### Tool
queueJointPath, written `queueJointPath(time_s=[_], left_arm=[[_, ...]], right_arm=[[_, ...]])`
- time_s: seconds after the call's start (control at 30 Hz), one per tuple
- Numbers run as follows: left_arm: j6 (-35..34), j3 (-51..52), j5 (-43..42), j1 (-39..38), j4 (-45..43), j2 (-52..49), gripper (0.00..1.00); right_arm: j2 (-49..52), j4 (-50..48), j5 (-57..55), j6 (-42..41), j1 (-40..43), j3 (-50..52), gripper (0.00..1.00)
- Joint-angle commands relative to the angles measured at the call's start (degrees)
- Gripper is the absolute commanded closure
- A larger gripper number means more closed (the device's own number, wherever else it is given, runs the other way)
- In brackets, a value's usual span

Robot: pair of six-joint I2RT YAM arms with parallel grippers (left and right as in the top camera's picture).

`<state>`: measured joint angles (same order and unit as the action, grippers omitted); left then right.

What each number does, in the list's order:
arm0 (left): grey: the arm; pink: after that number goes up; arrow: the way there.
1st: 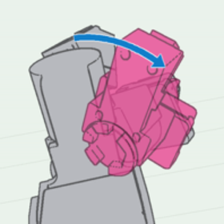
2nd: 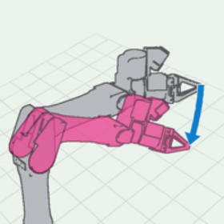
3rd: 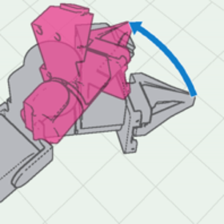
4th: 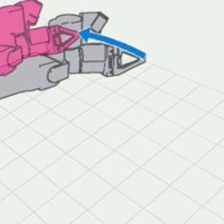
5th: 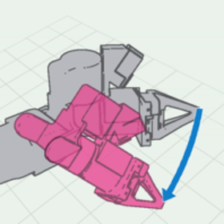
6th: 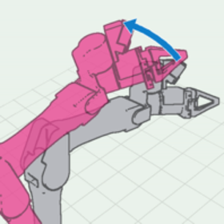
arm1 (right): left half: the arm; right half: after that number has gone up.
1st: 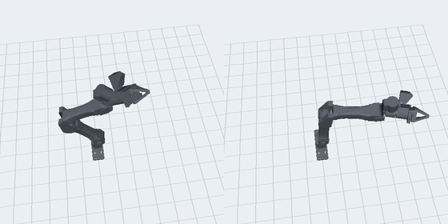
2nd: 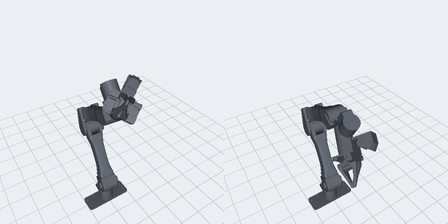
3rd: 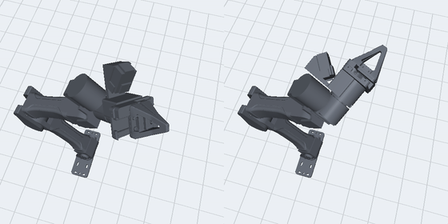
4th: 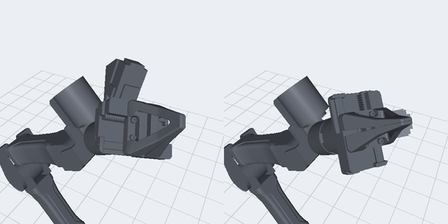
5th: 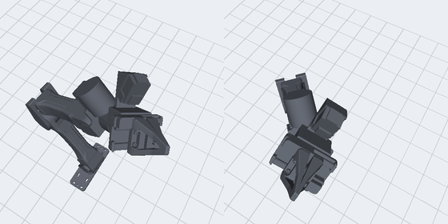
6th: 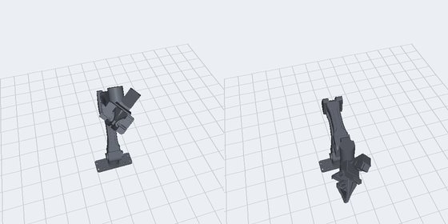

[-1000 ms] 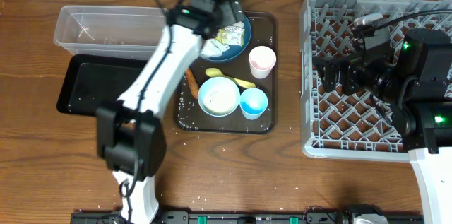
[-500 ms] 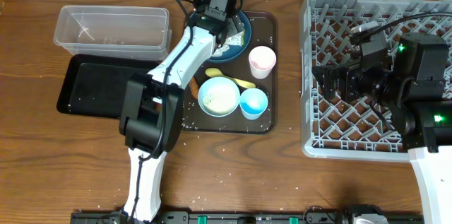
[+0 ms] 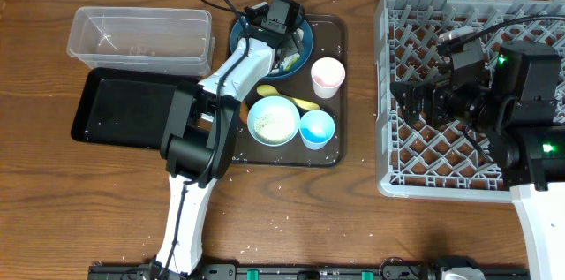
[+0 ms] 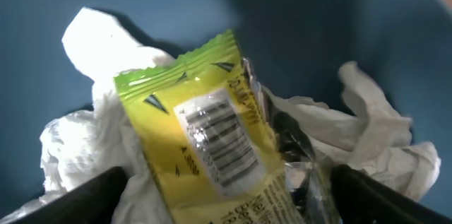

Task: Sort waste into correct bins and load items into the dishwasher rack
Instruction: 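Reach left gripper into blue bowl and grasp the yellow wrapper, then carry wrapper with left gripper and drop it into clear bin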

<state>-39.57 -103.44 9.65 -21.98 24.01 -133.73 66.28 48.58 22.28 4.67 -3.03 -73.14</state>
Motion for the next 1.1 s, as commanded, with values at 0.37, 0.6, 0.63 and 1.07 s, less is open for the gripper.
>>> queueJointPath(time_s=[0.37,0.6,0.63,1.07], left_arm=[[1.68,0.98,-0.26,0.00,1.20,0.17,0.93],[4.63,-0.11,-1.55,0.52,3.15,6.23,0.94],[4.63,-0.33,-1.55,0.74,3.39,7.93,0.94],[5.49,-0.52,-1.68,6.71,17.99,29.42,0.94]], right_arm=[[0.11,-0.13,0.00,0.33,-0.37,-0.98,0.01],[0.11,-0.15,0.02,0.31,-0.37,-0.98,0.01],[0.11,-0.17,0.02,0.31,-0.37,-0.98,0.01],[0.11,-0.09,0.02,0.31,-0.37,-0.98,0.01]])
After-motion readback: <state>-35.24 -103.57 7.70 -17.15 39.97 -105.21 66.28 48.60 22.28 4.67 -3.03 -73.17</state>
